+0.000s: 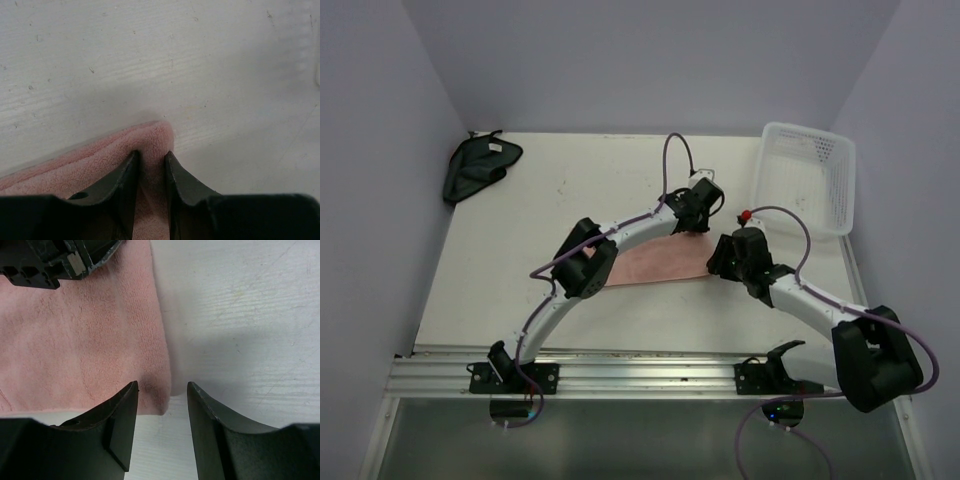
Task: Roll the towels
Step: Roll the towel
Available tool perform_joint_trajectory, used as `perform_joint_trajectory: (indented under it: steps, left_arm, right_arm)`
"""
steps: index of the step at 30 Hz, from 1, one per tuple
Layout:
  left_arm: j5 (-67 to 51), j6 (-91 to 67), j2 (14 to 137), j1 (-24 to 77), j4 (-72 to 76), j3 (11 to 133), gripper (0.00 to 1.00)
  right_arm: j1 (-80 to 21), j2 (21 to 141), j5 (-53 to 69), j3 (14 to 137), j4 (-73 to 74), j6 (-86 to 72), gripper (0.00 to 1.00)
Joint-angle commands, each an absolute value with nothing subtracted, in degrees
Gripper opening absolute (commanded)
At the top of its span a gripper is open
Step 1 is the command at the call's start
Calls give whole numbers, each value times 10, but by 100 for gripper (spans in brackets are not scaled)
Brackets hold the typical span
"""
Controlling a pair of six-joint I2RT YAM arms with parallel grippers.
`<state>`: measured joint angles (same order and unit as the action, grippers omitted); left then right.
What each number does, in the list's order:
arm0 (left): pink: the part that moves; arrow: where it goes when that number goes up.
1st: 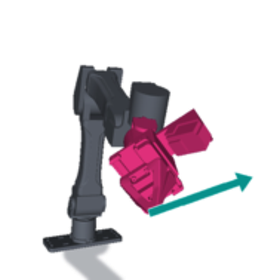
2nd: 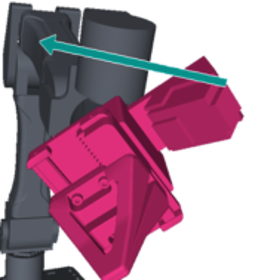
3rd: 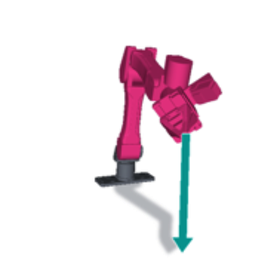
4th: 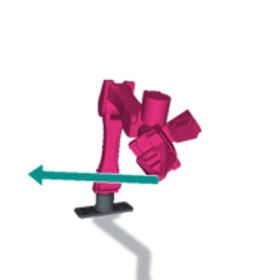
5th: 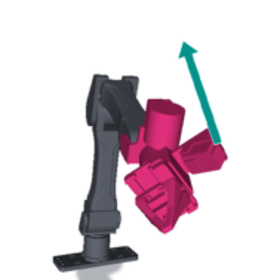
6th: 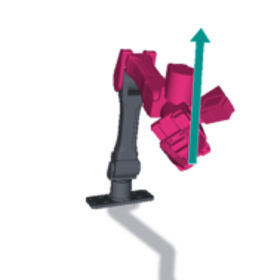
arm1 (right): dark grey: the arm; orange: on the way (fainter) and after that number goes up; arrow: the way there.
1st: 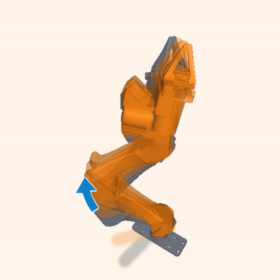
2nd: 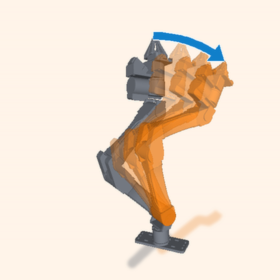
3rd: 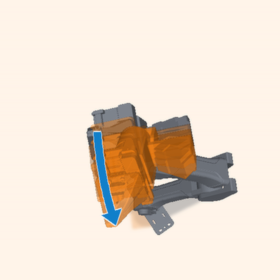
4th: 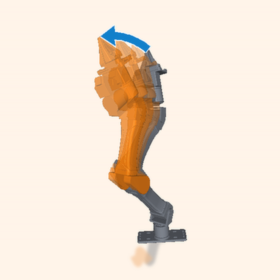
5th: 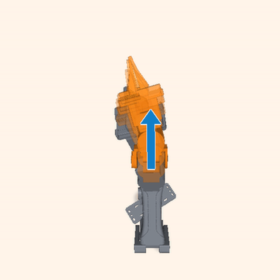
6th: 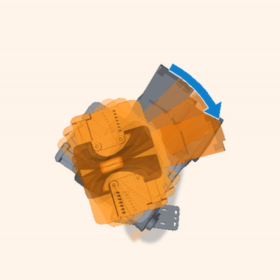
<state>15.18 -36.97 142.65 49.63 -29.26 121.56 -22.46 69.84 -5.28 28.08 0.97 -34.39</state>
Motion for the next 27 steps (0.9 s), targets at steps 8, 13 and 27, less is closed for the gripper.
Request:
perform_joint_trajectory:
  steps: [8,13,27]
  left_arm:
    - [114,-377,1402,509,-303,1171,29]
    - [117,-374,1396,509,-301,1165,29]
    - [121,-347,1361,487,-286,1158,30]
  right_arm:
    - [-229,772,-67,279,-93,-327,39]
    - [-231,790,-63,260,-120,-323,34]
    - [-336,727,-215,285,-18,-249,0]
